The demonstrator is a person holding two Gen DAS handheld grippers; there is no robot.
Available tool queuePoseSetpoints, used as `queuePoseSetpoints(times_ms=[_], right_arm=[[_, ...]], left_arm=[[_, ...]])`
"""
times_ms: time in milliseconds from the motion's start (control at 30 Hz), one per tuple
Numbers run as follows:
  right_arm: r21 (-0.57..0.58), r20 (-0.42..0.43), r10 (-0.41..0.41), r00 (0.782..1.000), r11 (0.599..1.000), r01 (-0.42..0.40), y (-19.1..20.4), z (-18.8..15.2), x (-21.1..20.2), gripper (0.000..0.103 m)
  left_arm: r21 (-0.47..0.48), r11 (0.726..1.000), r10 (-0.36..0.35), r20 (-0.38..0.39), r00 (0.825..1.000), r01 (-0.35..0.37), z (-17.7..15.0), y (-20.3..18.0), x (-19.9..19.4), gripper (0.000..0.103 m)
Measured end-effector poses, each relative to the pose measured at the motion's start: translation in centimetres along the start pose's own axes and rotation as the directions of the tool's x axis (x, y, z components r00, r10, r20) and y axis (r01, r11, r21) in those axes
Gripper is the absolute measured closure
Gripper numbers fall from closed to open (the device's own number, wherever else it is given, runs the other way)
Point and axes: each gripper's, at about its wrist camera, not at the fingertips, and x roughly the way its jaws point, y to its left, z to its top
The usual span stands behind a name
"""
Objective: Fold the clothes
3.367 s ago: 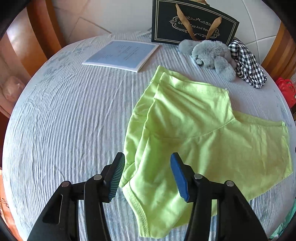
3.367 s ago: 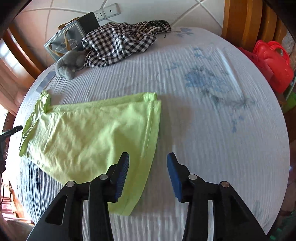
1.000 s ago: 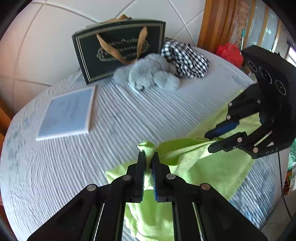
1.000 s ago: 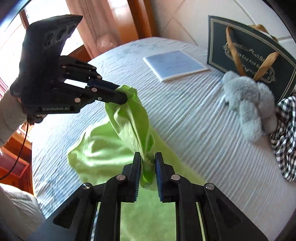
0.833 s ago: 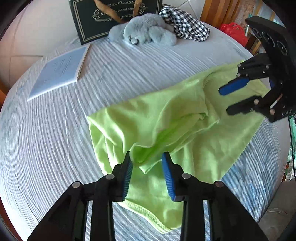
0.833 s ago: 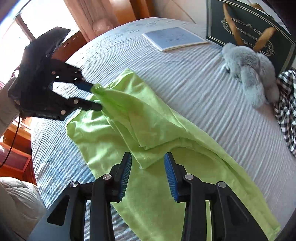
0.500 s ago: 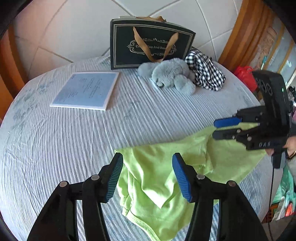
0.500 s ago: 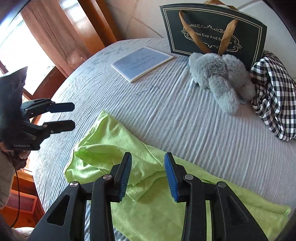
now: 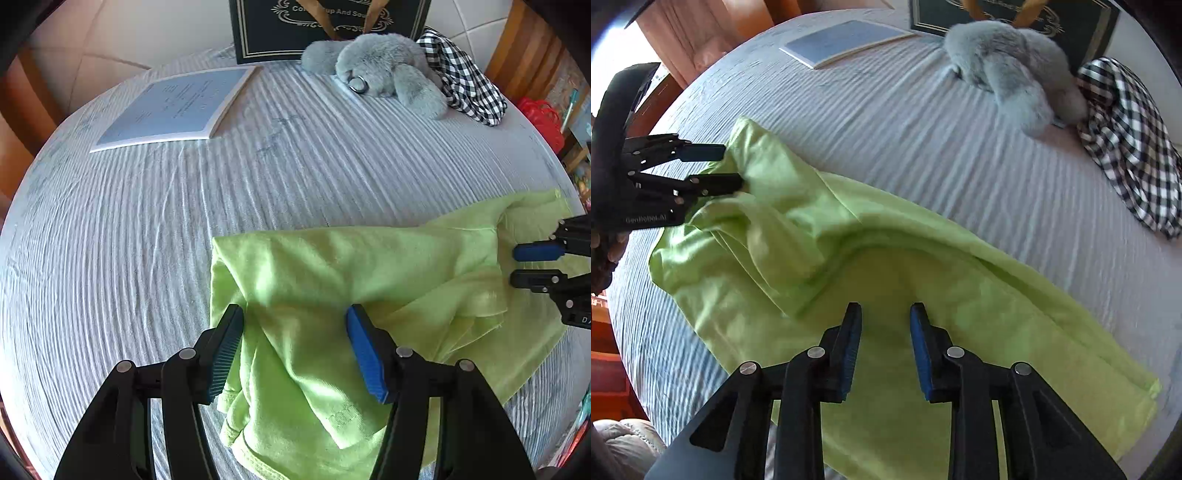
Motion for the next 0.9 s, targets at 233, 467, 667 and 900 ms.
queuePoseSetpoints(times_ms=[233,467,667,900], right_arm=[[0.136,0.114,-0.05,0.992,0.99,0.034,-9.9,-7.6,-7.3,0.075],[-0.018,0.189,-0.008,0.982,1.0,0.012,-19.1,-11.4,-10.5,0.059],[-0.176,0.152,0.116,0.982,0.98,-0.088,-22.5,-13.7,-9.9,0.058],[-0.303,0.177,0.184,0.967,0.945,-0.124,-24.3,-14.5,-10.2,0.037]], left_arm=[[-0.078,0.997,-0.009,0.096,0.995,0.016,-2.2,-4.2,-3.3,0.044],[-0.285,0.957,0.075,0.071,0.995,-0.052,-3.4,-15.0,-3.3,0.043],[-0.495,0.867,0.069,0.01,0.998,-0.056,-5.8,-25.2,-3.5,0.032],[-0.56,0.824,0.1,-0.008,0.995,-0.087,-5.9,-34.7,-3.6,0.026]])
